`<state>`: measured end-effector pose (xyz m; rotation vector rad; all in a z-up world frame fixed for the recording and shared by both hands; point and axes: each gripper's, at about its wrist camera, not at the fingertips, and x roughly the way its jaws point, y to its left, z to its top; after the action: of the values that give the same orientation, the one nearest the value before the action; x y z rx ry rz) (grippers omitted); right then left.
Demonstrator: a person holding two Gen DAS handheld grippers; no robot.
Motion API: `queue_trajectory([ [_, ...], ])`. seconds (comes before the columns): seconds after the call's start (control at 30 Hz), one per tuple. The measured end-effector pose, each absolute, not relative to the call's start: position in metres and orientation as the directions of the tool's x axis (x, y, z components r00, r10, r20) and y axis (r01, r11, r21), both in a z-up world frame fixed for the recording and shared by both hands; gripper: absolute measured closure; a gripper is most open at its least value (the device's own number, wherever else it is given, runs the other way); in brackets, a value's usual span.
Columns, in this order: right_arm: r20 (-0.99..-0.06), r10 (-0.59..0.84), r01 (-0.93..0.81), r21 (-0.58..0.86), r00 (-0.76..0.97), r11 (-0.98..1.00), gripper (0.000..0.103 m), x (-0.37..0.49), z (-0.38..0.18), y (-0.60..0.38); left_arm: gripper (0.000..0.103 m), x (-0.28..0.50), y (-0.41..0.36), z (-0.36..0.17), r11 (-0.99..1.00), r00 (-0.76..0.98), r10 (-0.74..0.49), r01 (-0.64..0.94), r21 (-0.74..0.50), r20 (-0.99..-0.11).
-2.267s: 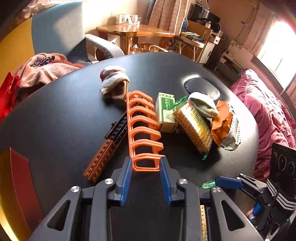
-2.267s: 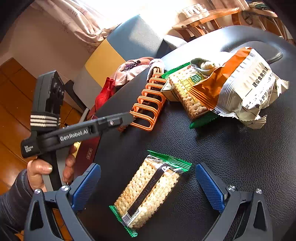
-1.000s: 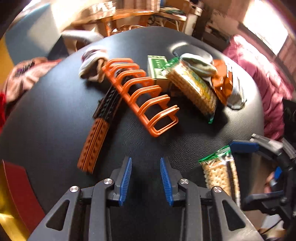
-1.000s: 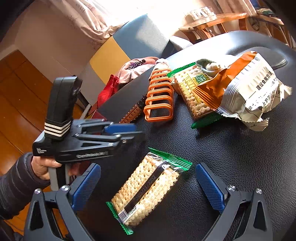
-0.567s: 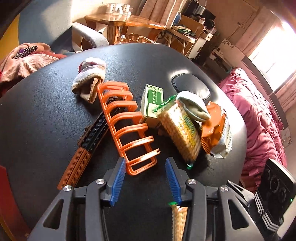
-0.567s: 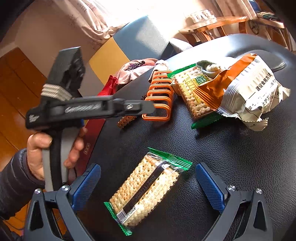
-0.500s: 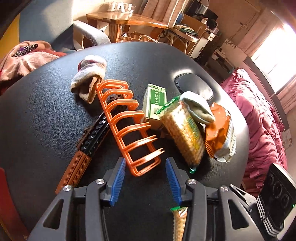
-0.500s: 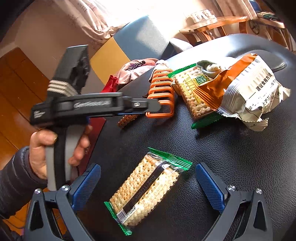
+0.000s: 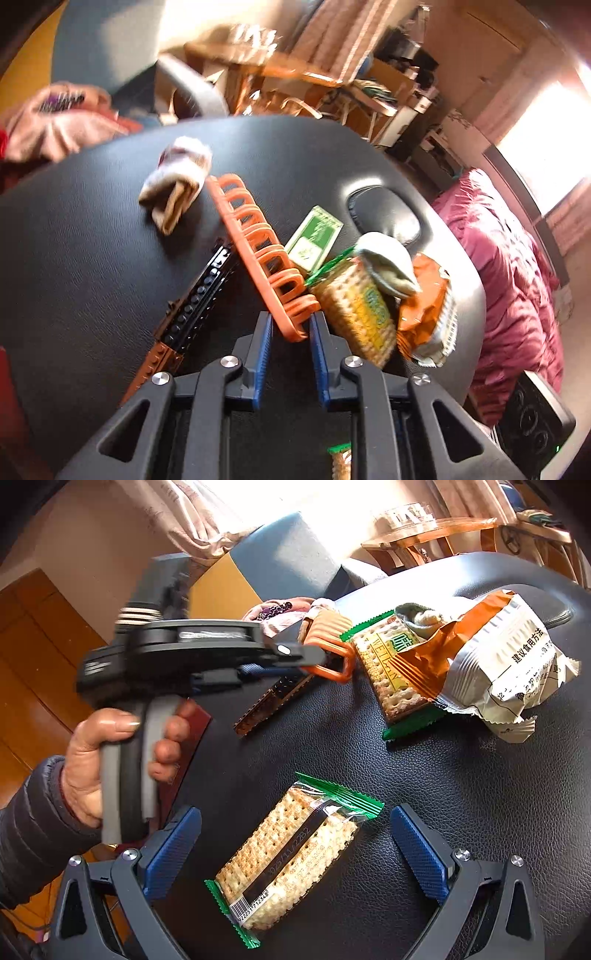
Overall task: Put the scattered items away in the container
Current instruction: 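Lift the orange rack with the left tool and turn it, then carry the orange rack with the left tool while the right tool grasps a cracker pack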
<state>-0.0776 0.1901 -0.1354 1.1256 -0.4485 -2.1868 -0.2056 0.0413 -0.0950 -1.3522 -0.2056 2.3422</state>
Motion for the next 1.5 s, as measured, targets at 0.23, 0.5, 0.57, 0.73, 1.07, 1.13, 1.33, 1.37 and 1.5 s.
queue_trajectory([
  [0.23,-0.608,-0.654,0.363,0.545,-0.45,-0.756,0.0,-0.076,-0.136,0.179,0.086,-0.171,0.026,-0.068,-0.875,-0.456,0.468,-0.362,-0.323,-0.757],
  [0.5,-0.609,-0.642,0.347,0.542,-0.465,-0.765,0.0,-0.075,-0.139,0.172,0.067,-0.167,0.003,-0.074,-0.888,-0.429,0.454,-0.283,-0.361,-0.781],
  [0.57,-0.61,-0.64,0.347,0.539,-0.468,-0.767,0.0,-0.077,-0.141,0.172,0.066,-0.175,0.008,-0.074,-0.886,-0.425,0.458,-0.283,-0.366,-0.781],
  [0.73,-0.606,-0.644,0.363,0.533,-0.467,-0.764,0.0,-0.076,-0.143,0.172,0.064,-0.199,0.023,-0.083,-0.885,-0.398,0.461,-0.274,-0.377,-0.793],
  [1.07,-0.598,-0.655,0.377,0.536,-0.462,-0.755,0.0,-0.074,-0.148,0.172,0.081,-0.22,0.036,-0.117,-0.904,-0.349,0.416,-0.26,-0.339,-0.84],
  [1.13,-0.597,-0.655,0.38,0.534,-0.463,-0.755,0.0,-0.074,-0.148,0.175,0.082,-0.21,0.034,-0.112,-0.906,-0.364,0.406,-0.283,-0.316,-0.838],
  [1.33,-0.606,-0.645,0.385,0.517,-0.466,-0.764,0.0,-0.063,-0.145,0.188,0.084,-0.155,0.021,-0.081,-0.878,-0.405,0.422,-0.405,-0.254,-0.811],
  [1.37,-0.609,-0.643,0.383,0.516,-0.465,-0.766,0.0,-0.064,-0.145,0.187,0.084,-0.146,0.018,-0.078,-0.874,-0.402,0.426,-0.414,-0.254,-0.81],
  [1.5,-0.632,-0.622,0.371,0.5,-0.462,-0.783,0.0,-0.064,-0.141,0.187,0.085,-0.111,-0.001,-0.076,-0.878,-0.397,0.417,-0.409,-0.249,-0.817],
])
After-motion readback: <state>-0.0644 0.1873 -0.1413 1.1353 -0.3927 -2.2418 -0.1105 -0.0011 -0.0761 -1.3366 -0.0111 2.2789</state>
